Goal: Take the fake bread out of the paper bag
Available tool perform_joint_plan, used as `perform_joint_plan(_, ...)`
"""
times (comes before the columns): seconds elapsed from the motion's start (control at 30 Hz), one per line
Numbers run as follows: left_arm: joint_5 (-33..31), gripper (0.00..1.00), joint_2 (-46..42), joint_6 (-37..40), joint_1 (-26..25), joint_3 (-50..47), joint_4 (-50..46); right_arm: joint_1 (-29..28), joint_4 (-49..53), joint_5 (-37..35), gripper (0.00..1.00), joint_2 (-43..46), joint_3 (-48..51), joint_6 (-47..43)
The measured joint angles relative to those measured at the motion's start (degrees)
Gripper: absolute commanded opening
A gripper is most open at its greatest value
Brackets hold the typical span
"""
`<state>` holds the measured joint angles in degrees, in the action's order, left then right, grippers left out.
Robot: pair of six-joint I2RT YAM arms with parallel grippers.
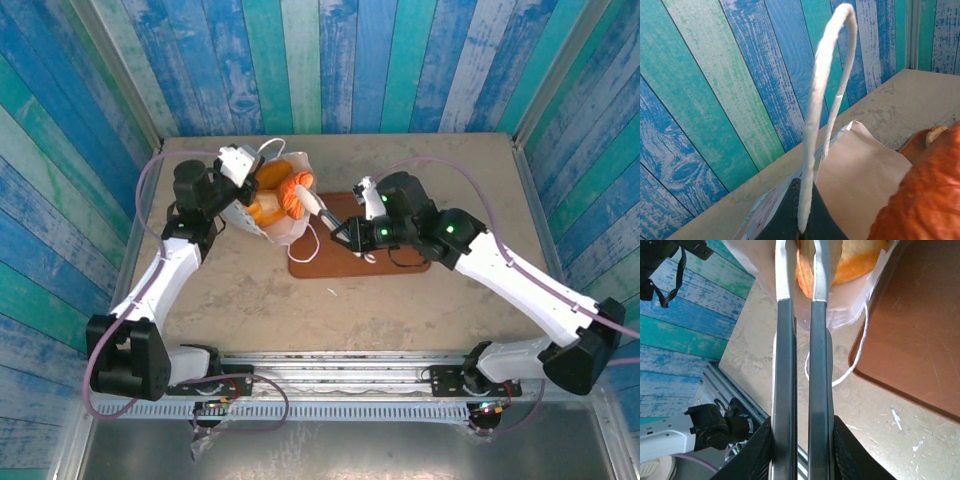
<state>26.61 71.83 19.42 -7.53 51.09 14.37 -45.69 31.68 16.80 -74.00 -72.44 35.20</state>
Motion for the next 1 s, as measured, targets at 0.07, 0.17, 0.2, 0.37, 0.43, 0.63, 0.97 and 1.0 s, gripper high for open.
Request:
perform_joint_plan(0.07,-0.04,0.00,0.00,-0.09,0.00,-0.17,0.24,0.00,-0.46,0.24,0.18,2.21,2.03,0.35)
perform_joint_plan(0.17,-0.13,0.00,0.00,-0.39,0.00,-0.17,0.63,0.00,-1.33,0.35,0.18,5.09,4.31,0.79)
perform_joint_plan(0.2,-0.13,0.00,0.00,-0.46,0.00,-0.17,0.70,0.00,-1.49,0.28,0.18,5.90,4.85,0.87)
perform_joint_plan(0.37,-0.20,0.00,0.00,-1.07,0.00,-0.20,0.96,0.24,-2.19,-0.72,0.19,11.47,8.20,1.49)
perform_joint_plan(0.43,-0.22,0.00,0.00,-1.07,0.00,-0.28,1.07,0.68,-2.25,-1.31,0.19,13.88,9.40,1.84)
perform_joint_plan(0.63,-0.76,0.01,0.00,-1.09,0.00,-0.48,1.11,3.89,-2.19,-1.79,0.20,21.05,12.76,2.86)
perform_joint_plan(0.97,-1.09,0.01,0.00,-1.07,0.00,-0.48,1.07,13.33,0.17,-1.01,0.20,27.43,17.22,4.02)
perform_joint_plan(1.0,-1.09,0.00,0.00,-1.07,0.00,-0.48,1.07,14.43,0.37,-0.85,0.21,27.61,17.64,4.07)
